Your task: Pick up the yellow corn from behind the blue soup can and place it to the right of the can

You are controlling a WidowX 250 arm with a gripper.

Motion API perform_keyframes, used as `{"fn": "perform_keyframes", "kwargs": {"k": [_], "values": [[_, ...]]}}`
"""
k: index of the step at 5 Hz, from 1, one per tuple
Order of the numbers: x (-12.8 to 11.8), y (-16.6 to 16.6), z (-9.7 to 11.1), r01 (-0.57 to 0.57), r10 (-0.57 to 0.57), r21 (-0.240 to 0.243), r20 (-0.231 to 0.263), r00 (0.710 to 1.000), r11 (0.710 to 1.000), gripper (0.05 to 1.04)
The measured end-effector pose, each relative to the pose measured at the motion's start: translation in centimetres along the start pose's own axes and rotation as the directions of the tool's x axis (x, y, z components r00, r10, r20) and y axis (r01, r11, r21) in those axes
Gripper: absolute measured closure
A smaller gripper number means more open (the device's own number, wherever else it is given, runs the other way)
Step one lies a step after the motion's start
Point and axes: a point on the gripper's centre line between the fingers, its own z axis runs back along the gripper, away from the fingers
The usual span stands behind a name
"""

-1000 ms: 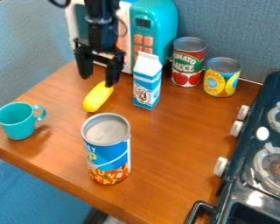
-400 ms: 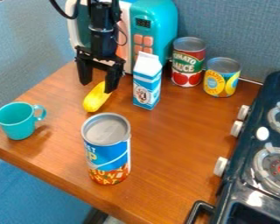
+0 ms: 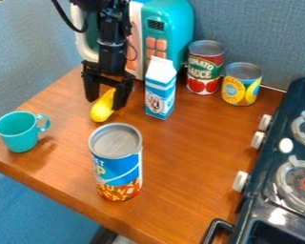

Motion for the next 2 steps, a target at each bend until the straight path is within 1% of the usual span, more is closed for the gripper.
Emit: {"fn": "perform_keyframes", "kwargs": {"k": [1, 2], "values": [[0.15, 0.09, -0.31, -0.018, 0.018, 0.006, 0.002, 1.000, 1.000, 0.119], [0.10, 0.19, -0.62, -0.036, 0.036, 0.010, 0.004, 0.999, 0.999, 0.362]]}}
